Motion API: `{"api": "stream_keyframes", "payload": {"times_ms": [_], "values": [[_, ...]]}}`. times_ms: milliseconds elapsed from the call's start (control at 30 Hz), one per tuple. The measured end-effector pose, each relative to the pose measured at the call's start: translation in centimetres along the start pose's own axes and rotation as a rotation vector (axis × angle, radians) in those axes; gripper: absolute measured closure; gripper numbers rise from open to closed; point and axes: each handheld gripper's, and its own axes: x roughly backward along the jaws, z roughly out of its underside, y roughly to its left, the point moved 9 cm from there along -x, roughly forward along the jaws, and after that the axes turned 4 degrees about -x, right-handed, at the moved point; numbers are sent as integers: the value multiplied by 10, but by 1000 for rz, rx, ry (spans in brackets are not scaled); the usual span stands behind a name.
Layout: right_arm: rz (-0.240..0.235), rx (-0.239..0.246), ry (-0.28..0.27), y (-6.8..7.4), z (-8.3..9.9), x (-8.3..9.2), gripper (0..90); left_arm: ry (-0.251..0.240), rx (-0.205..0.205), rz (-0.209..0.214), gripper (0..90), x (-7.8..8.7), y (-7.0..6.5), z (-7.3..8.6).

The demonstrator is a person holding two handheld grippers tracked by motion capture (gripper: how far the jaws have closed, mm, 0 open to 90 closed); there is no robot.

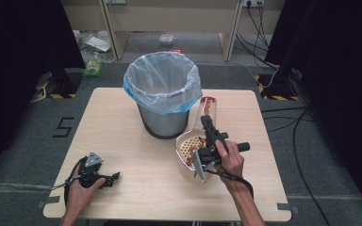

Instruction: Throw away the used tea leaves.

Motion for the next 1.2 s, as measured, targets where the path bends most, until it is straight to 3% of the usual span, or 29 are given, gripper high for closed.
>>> {"api": "stream_keyframes", "payload": {"times_ms": [33, 133, 233, 267, 300, 467, 567, 633, 700, 733, 767, 800, 833, 900, 967, 1000, 1067, 1100, 1133, 1200], "values": [[-12, -47, 1, -2, 2, -1, 878, 0, 0, 0, 0, 0, 0, 0], [-87, -275, 41, -8, 13, -6, 877, 0, 0, 0, 0, 0, 0, 0], [-131, -433, 60, -15, 21, -7, 876, 0, 0, 0, 0, 0, 0, 0], [-175, -559, 84, -16, 28, -9, 875, 0, 0, 0, 0, 0, 0, 0], [-175, -559, 84, -16, 28, -9, 875, 0, 0, 0, 0, 0, 0, 0], [-274, -783, 132, -13, 43, -13, 874, 0, 0, 0, 0, 0, 0, 0], [-305, -854, 155, -11, 49, -15, 873, 0, 0, 0, 0, 0, 0, 0], [-286, -830, 149, -13, 50, -14, 873, 0, 0, 0, 0, 0, 0, 0], [-233, -750, 84, -20, 42, -10, 872, 0, 0, 0, 0, 0, 0, 0], [-179, -658, 37, -23, 35, -6, 873, 0, 0, 0, 0, 0, 0, 0], [-126, -516, -14, -23, 27, -1, 873, 0, 0, 0, 0, 0, 0, 0], [-99, -375, -23, -17, 22, 2, 874, 0, 0, 0, 0, 0, 0, 0], [-93, -277, -22, -7, 20, 5, 874, 0, 0, 0, 0, 0, 0, 0], [-61, -254, -55, 5, 17, 12, 876, 0, 0, 0, 0, 0, 0, 0], [-72, -263, -44, 9, 20, 11, 876, 0, -1, -1, 0, 0, 0, 0], [-42, -277, -67, 6, 17, 14, 877, 0, 0, 0, 0, 0, 0, 0], [-35, -239, -78, 5, 11, 14, 877, 0, 0, 0, 0, 0, 0, 0], [17, -230, -111, 1, 4, 13, 877, 0, 0, 0, 0, 0, 0, 0], [17, -230, -111, 1, 4, 13, 877, 0, 0, 0, 0, 0, 0, 0], [41, -177, -126, 2, -1, 10, 877, 0, 0, 0, 0, 0, 0, 0]]}}
